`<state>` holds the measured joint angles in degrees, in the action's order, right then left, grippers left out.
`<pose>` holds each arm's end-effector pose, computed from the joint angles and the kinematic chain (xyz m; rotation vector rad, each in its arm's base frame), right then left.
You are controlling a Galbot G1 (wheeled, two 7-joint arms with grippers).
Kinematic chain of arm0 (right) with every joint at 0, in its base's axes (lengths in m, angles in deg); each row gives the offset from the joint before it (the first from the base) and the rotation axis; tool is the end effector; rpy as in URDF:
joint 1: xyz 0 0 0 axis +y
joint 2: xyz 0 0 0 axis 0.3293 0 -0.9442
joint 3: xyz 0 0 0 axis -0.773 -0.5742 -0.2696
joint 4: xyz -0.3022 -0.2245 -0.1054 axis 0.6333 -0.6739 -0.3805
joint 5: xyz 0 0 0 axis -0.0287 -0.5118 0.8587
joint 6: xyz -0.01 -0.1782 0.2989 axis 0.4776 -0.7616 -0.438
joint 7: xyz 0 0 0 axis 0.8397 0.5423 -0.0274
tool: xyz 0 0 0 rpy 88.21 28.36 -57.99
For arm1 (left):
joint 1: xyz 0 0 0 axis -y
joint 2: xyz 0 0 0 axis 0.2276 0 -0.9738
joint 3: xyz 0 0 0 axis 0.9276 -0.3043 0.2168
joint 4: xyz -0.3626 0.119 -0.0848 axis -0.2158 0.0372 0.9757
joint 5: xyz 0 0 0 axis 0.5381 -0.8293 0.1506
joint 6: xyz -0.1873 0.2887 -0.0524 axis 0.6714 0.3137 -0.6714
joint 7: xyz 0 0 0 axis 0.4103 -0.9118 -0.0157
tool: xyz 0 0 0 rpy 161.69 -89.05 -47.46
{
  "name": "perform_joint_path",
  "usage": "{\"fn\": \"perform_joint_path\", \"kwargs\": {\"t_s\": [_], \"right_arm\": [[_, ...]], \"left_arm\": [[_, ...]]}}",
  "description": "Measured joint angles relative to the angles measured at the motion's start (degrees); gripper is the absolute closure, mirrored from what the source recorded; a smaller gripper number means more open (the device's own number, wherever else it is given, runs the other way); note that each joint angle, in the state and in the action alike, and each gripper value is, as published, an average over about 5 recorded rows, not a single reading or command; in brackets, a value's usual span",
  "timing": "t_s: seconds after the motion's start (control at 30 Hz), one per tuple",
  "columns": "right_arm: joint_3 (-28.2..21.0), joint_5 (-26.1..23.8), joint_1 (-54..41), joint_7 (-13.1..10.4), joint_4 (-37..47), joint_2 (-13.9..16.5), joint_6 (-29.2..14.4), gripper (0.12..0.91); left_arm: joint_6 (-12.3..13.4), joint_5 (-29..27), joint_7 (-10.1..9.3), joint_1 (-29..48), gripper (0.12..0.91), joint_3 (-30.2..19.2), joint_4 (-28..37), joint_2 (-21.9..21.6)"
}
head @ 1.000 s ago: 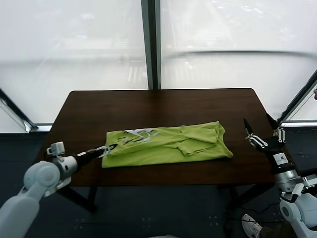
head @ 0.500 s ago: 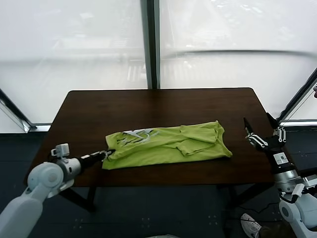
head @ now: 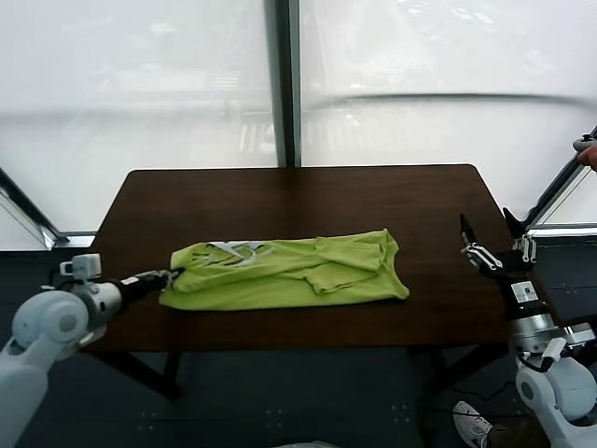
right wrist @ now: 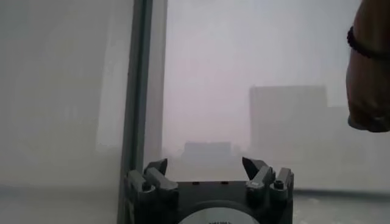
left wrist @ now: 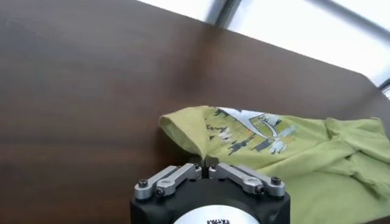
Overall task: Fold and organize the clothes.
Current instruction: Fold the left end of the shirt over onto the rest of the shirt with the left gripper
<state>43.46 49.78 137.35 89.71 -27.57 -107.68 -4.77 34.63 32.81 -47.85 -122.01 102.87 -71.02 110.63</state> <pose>0.1977 -0.1947 -0.3032 -0.2101 2.8031 0.0674 0.2656 0.2536 -0.2211 -0.2138 -2.3754 0.2699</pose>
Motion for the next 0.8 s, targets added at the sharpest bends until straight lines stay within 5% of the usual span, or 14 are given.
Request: {"fn": "perform_joint_path", "kwargs": {"t_s": [0.43, 0.8], "right_arm": [[-4.4, -0.2, -6.0, -0.5, 1.5, -1.0, 0.1, 0.118], [-2.6, -1.2, -3.7, -1.1, -0.6, -2.1, 1.1, 0.118]], "left_arm": [[0.2, 1.8, -0.55, -8.8, 0.867, 16.9, 1.1, -1.9], [0.2, 5.1, -6.16, -6.4, 0.867, 13.9, -6.8, 3.7]]}}
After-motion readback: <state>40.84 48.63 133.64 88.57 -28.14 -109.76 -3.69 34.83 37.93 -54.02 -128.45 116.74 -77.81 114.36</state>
